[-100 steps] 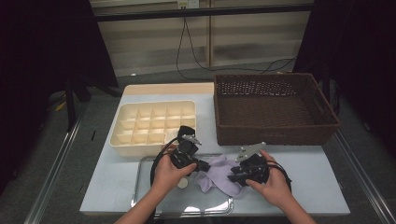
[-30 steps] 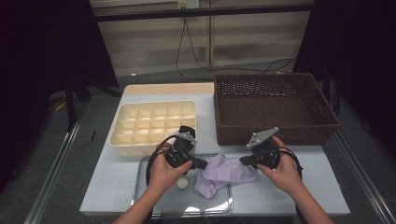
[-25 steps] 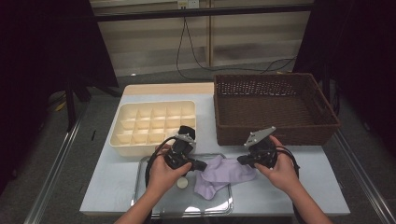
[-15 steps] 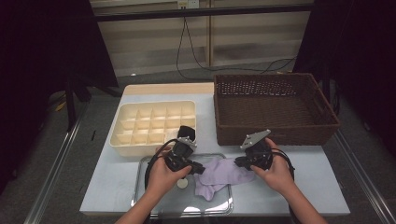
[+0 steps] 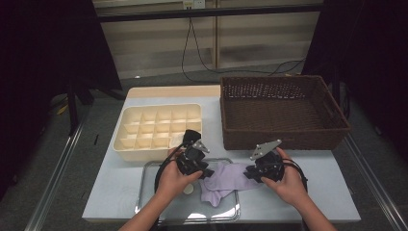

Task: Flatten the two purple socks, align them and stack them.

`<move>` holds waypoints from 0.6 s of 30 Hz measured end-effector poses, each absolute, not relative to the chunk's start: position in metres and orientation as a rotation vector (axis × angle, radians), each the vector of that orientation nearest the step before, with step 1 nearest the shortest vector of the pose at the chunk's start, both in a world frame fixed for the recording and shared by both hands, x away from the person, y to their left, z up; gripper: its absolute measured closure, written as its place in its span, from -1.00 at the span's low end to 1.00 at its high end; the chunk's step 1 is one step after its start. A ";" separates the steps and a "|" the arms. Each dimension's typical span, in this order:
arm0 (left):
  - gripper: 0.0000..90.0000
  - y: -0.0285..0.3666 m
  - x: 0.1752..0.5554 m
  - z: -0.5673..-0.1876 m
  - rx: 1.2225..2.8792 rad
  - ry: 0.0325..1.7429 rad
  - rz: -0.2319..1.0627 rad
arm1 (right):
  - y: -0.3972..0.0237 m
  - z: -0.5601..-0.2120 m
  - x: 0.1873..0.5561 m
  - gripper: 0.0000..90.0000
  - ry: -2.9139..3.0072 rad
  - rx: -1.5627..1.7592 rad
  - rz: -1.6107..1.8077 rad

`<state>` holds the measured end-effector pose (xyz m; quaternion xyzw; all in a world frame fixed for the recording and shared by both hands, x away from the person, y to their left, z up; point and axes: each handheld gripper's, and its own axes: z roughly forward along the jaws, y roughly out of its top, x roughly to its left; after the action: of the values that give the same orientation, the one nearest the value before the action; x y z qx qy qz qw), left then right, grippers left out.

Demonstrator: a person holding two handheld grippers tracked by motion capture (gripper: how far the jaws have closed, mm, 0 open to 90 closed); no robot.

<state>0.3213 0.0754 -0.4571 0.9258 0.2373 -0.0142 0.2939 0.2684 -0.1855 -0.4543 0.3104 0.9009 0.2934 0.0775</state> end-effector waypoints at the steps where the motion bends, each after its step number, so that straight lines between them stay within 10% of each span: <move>1: 0.49 0.074 0.321 -0.457 2.464 0.632 -0.046 | -0.185 -0.457 0.268 0.59 2.696 0.924 0.861; 6: 0.82 0.070 0.319 -0.456 2.504 0.615 -0.073 | -0.184 -0.462 0.267 0.63 2.690 0.905 0.830; 18: 0.88 0.074 0.312 -0.435 2.408 0.634 -0.191 | -0.188 -0.455 0.269 0.94 2.675 0.941 0.871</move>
<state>0.3118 0.0739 -0.4350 0.9146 0.2407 -0.0724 0.3168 0.2686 -0.1880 -0.4551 0.3159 0.8984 0.2924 0.0874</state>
